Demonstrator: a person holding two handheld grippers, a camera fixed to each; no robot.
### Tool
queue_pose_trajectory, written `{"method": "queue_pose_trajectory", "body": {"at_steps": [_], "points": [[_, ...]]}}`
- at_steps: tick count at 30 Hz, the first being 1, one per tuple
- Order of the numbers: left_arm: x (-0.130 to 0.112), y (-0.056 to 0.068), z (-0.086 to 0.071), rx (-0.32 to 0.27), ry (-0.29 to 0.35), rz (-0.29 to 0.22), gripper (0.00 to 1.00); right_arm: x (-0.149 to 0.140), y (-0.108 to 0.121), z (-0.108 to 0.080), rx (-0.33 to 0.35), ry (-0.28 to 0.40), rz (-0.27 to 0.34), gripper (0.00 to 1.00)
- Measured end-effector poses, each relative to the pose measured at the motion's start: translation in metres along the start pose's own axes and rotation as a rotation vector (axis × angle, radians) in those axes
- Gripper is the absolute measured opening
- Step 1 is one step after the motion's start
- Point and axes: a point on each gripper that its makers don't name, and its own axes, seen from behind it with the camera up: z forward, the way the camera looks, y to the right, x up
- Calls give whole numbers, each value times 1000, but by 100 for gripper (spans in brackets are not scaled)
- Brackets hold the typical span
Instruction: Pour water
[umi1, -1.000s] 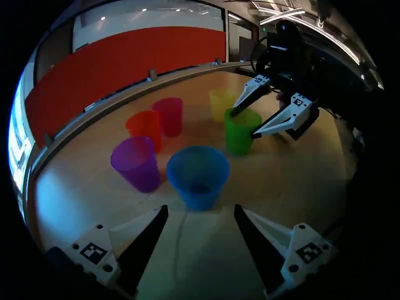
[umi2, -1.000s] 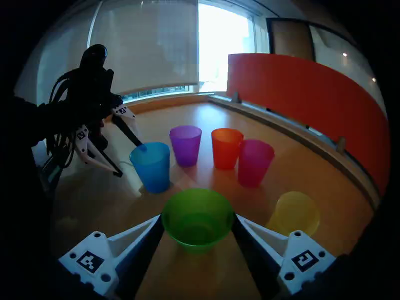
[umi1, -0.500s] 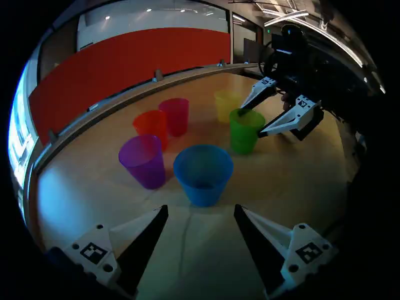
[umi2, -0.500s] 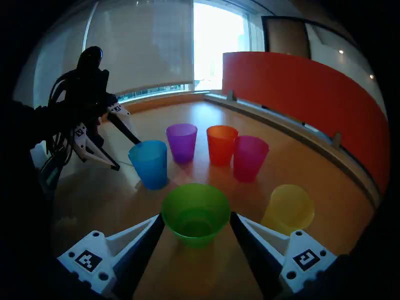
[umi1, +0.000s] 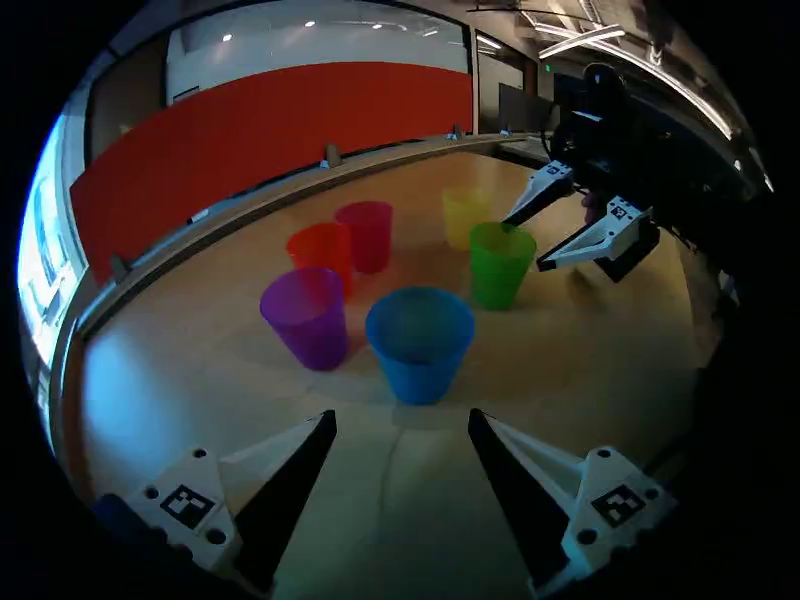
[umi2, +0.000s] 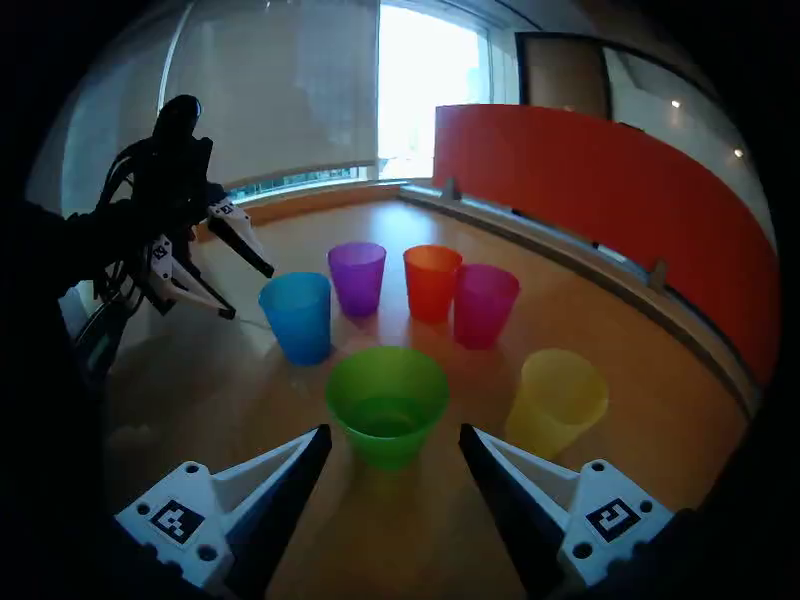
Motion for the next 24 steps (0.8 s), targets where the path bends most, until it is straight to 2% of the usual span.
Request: {"method": "queue_pose_trajectory", "body": {"at_steps": [5,11,19,24], "points": [[6,-11,-10,45,36,-28,98,3,2,-18,-44,39,29,100],[21,-28,-26,137,138,-80,98,15,10,-39,-132,132,94,100],[38,-58,-55,294,269,-122,98,30,32,-73,-301,242,154,100],[48,-70,-72,381,359,-164,98,39,48,-96,-413,309,179,100]]}}
